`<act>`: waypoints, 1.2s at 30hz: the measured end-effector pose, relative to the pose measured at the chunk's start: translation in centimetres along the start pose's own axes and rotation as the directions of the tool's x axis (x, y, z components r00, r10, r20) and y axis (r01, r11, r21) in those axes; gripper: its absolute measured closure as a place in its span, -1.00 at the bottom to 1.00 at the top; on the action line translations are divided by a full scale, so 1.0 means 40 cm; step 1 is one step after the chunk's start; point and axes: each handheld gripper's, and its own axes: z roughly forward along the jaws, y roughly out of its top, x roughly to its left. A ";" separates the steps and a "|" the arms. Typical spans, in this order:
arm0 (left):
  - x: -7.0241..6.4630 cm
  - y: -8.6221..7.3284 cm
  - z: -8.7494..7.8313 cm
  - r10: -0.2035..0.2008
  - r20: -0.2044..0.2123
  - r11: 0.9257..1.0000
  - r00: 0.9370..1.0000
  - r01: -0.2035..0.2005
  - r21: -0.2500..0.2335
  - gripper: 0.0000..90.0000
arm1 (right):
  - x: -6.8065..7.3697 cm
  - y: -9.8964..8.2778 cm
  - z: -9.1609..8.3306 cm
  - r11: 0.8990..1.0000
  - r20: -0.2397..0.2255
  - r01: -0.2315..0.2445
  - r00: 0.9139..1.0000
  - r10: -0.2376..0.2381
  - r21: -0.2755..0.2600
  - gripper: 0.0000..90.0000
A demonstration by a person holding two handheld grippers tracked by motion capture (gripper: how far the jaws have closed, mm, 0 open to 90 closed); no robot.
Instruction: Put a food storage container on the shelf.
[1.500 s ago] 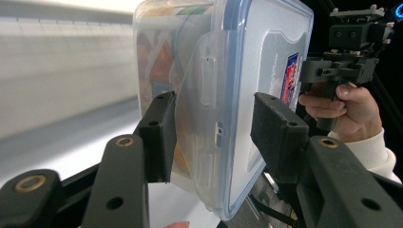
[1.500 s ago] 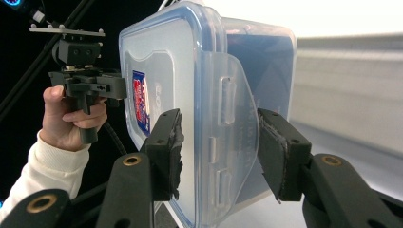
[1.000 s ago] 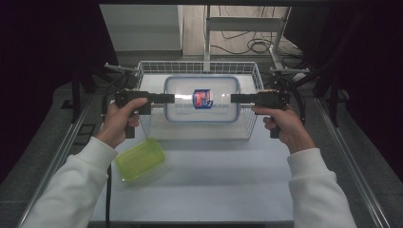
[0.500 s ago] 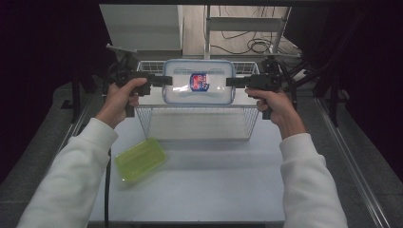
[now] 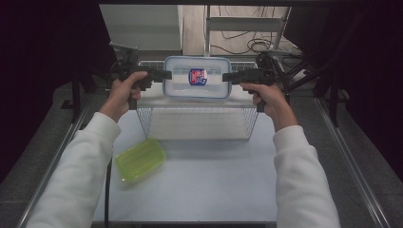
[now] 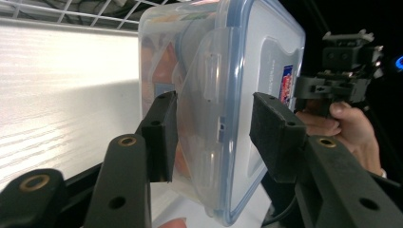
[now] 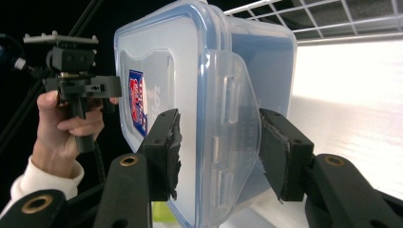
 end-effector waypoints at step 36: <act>0.022 0.006 0.030 -0.069 -0.041 0.993 0.997 0.065 -0.102 -0.25 | -0.024 -0.016 0.045 0.950 0.083 -0.238 0.962 0.259 -0.204 -0.12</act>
